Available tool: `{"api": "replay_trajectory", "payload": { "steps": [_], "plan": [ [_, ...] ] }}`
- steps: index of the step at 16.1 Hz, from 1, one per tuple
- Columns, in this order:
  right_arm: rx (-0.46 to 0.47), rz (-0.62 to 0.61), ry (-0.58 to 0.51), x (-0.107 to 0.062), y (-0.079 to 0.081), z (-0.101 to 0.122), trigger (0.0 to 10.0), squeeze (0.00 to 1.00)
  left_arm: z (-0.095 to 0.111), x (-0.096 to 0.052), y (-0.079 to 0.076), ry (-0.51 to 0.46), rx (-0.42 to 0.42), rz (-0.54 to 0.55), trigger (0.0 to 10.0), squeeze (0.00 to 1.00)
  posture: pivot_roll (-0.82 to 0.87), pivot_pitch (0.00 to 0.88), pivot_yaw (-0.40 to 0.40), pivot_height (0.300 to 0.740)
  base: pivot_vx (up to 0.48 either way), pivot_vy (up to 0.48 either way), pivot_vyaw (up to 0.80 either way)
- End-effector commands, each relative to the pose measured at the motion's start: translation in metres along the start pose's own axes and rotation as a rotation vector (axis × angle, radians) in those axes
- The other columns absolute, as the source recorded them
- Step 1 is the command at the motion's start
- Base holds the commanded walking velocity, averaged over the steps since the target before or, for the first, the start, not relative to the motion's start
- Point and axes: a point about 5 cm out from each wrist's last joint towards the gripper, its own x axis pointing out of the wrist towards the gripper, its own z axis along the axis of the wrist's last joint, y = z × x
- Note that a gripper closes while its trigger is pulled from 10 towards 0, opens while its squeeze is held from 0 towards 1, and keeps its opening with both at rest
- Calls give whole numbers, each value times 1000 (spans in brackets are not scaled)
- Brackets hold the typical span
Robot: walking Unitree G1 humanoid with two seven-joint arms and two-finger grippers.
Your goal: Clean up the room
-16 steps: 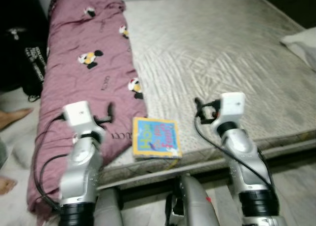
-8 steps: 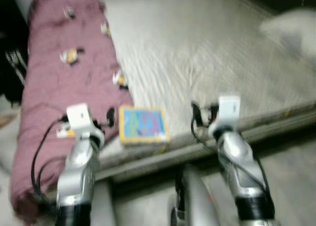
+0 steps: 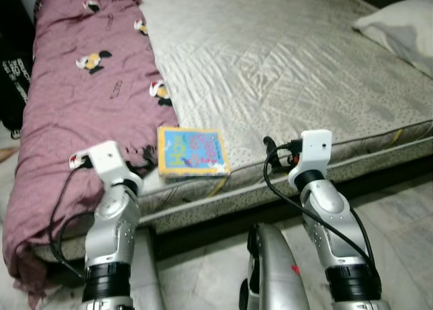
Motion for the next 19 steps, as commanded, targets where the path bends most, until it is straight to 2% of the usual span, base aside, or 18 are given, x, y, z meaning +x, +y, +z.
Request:
{"api": "replay_trajectory", "payload": {
  "steps": [1,5,11,17,19],
  "plan": [
    [-1,-9,5,-2,-3,1,10000,0,4,2,2,-24,-14,25,10000,0,-83,99,-17,506,0,0,0],
    [-11,-15,-2,-5,-4,3,10000,0,-1,14,6,24,-69,23,10000,0,-93,103,-18,506,0,0,0],
    [-40,-17,-12,-15,-9,6,10000,0,-6,31,-11,65,-103,-65,10000,0,-134,108,-17,506,0,0,0],
    [-54,-5,-11,-16,-9,8,10000,0,-35,30,-14,184,-160,-75,10000,0,-147,116,-25,506,0,0,0],
    [-54,-3,-13,-18,-9,9,10000,0,-33,33,-17,180,-167,-86,10000,0,-151,117,-22,481,0,0,0]
  ]
}}
